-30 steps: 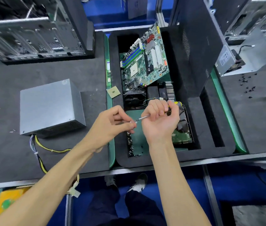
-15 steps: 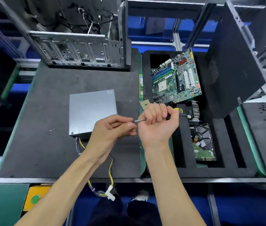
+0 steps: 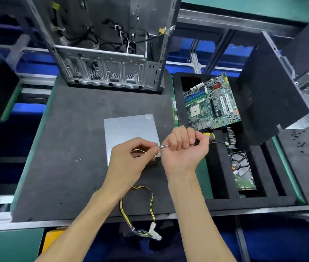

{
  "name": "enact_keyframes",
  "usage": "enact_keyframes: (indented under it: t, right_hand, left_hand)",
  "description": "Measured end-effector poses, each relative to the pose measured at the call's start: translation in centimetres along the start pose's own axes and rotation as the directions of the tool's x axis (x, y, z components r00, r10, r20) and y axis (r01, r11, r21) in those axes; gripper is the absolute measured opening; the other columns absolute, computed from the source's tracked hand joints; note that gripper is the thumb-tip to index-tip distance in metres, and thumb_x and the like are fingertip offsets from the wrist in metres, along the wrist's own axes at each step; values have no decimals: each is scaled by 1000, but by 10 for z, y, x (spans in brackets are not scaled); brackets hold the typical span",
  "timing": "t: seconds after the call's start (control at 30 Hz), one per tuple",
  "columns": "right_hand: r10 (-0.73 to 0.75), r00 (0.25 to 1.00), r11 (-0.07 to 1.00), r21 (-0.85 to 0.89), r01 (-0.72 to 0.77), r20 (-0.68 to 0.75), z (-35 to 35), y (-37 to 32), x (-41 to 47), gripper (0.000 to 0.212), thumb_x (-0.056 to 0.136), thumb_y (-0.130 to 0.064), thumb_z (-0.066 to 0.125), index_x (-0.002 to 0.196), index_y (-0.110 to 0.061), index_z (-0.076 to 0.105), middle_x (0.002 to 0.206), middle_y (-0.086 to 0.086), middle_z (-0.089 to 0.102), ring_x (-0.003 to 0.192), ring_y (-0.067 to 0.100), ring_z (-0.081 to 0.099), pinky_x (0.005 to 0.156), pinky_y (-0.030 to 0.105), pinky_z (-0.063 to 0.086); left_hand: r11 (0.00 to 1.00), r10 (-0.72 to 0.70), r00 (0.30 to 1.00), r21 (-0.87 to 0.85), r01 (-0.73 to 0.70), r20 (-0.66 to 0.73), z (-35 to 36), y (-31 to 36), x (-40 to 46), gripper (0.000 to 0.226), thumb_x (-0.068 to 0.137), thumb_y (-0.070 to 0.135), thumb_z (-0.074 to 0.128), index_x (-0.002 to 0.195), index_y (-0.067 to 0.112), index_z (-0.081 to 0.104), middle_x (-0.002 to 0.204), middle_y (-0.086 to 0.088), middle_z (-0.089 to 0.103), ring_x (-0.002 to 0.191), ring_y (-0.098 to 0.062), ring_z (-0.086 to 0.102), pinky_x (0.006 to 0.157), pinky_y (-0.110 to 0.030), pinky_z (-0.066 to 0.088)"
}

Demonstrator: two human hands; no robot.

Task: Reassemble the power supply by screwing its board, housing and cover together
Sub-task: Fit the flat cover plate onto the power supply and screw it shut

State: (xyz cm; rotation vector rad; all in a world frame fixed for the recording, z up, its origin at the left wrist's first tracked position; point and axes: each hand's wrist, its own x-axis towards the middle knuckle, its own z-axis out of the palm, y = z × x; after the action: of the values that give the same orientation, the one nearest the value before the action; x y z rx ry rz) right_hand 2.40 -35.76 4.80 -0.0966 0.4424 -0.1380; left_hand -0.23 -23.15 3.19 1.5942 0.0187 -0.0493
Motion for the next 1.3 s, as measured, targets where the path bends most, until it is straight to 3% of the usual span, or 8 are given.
enact_keyframes:
  t: [0.27,0.4,0.47,0.63,0.77,0.93,1.13,1.3]
  right_hand:
    - [86,996,980,180,-80,-29,-8,11,5,39,96,-23,35,58,-20,28,48,-5,19,47,10,7,36,22,10]
    - [84,996,976,203,-79,-19,-10,17,10,27,80,-16,43,58,-21,28,52,-7,15,48,11,6,35,22,12]
    - [72,997,993,95,-75,28,-6,23,14,27,79,-17,44,57,-21,28,52,-7,16,47,12,8,35,23,13]
    - [105,976,885,-465,-4,190,5,61,22,30,84,-19,40,59,-22,24,50,-7,16,45,11,10,38,25,9]
    - [287,926,735,-676,-49,246,-3,92,23,33,82,-21,42,61,-22,17,49,-8,15,46,9,8,40,24,6]
    - [382,884,609,-793,-22,269,-18,104,17,42,66,-30,57,60,-21,16,47,-8,17,44,7,11,42,23,6]
    - [383,848,545,-831,113,367,-19,108,14,35,67,-30,54,57,-24,21,48,-9,18,44,7,13,44,14,15]
    - [447,762,375,-871,316,469,-25,113,5,28,77,-21,49,54,-31,36,53,-11,25,50,11,20,49,26,16]
  left_hand:
    - [998,-5,999,-60,9,53,-9,-1,4,16,83,6,78,80,22,78,81,0,76,72,-20,72,69,-23,59]
    - [999,-30,989,31,26,145,-23,-1,6,34,77,27,85,109,32,72,84,3,73,77,-15,69,73,-21,57]
    - [997,-73,991,40,69,113,-44,-5,8,37,79,32,81,113,34,67,84,-1,73,75,-16,69,72,-23,57]
    - [958,-274,900,-19,285,-340,-90,-44,-8,12,92,8,66,91,18,72,78,0,72,69,-15,66,60,-19,55]
    - [902,-429,862,-86,422,-271,-92,-68,-23,12,90,12,72,99,19,74,95,-7,75,84,-14,73,71,-23,59]
    - [909,-416,873,-132,395,-253,-88,-71,-31,11,92,12,69,95,17,79,89,-2,79,90,-18,75,80,-25,60]
    - [913,-406,877,-145,381,-255,-84,-67,-33,10,92,20,71,94,15,80,90,0,79,90,-14,75,82,-23,60]
    - [913,-407,871,-104,394,-276,-83,-63,-32,12,95,10,66,96,8,78,89,-5,78,90,-21,75,84,-27,60]
